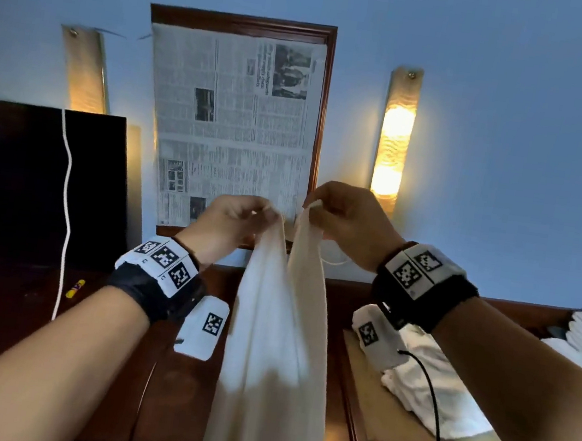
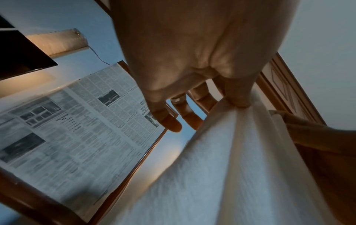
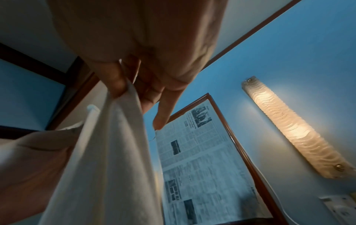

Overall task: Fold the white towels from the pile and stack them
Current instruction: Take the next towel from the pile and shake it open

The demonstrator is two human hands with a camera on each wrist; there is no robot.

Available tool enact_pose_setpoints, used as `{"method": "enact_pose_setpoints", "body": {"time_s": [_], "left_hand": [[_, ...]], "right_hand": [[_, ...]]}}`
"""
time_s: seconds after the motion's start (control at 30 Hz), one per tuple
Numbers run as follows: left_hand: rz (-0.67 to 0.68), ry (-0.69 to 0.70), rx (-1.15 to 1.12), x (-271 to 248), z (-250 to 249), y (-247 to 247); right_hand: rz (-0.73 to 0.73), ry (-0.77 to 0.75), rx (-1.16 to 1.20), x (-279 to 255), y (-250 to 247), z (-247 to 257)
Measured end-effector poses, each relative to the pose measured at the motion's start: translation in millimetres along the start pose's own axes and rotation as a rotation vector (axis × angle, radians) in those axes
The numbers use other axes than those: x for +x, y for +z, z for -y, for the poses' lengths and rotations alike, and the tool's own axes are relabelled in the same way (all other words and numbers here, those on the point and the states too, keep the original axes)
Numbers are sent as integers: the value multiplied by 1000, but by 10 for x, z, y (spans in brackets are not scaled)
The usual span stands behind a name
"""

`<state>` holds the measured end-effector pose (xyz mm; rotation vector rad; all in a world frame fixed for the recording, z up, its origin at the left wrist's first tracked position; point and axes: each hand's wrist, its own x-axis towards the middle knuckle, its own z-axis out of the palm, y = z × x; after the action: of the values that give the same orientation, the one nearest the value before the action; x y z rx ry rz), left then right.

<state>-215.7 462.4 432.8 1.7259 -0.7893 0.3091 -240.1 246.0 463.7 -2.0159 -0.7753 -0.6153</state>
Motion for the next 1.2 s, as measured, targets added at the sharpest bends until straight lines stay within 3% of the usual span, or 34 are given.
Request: {"method": "enact_pose_setpoints", "body": {"time_s": [0.13,0.3,0.5,0.87,1.2], "left_hand": [[-44,85,-68,61,-206,-48],[-130,105,-170,153,-336,-56],[-143,135,-286,279,-402,43],[-71,-16,-451,387,-351,115],[-73,-205,-357,335,-325,157]], "right_hand": [[-1,9,35,96,-54,184],[-3,10,19,198,-146,370],[12,-22,34,301,-222,497],[33,-45,107,342,-196,451],[71,9,92,368,-108,289]]}}
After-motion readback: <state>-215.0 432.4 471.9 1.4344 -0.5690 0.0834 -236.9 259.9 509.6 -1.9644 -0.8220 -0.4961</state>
